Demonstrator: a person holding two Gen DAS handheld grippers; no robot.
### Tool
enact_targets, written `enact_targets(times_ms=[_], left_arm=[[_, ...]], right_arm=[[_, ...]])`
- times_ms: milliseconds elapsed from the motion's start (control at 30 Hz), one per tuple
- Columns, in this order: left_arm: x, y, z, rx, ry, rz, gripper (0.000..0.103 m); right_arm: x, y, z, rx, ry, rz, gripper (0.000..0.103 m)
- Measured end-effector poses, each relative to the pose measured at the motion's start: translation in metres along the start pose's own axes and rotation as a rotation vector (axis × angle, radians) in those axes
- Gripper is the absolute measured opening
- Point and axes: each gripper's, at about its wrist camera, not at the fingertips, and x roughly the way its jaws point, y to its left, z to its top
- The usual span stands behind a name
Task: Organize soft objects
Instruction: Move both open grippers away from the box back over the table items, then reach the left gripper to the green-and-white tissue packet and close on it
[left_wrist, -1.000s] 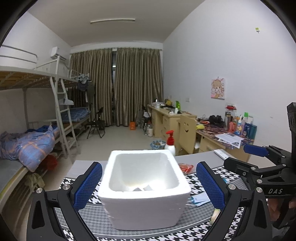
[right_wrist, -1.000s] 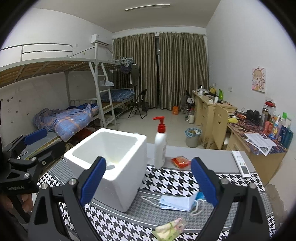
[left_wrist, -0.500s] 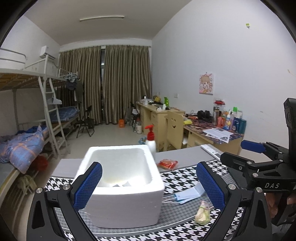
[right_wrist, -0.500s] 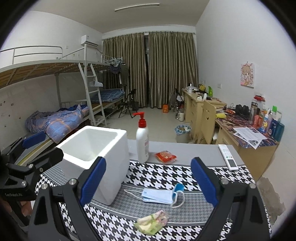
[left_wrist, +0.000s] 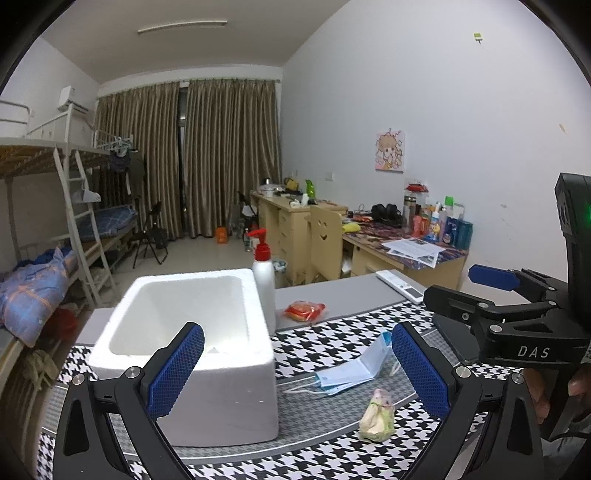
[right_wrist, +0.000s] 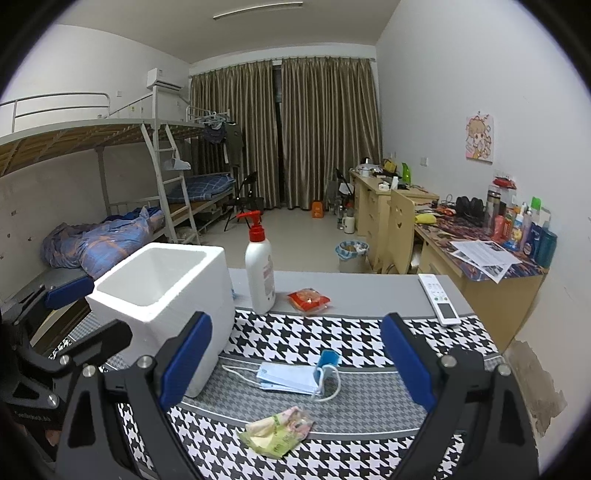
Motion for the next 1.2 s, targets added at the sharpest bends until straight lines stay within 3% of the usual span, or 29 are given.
enact_targets(times_ms=[1200], left_arm=[[0.058, -0.043, -0.048, 0.041, 0.189, -0.095, 0.102]], right_arm=[[0.037, -0.039, -0.029, 0.036, 0.125, -0.019, 0.095]])
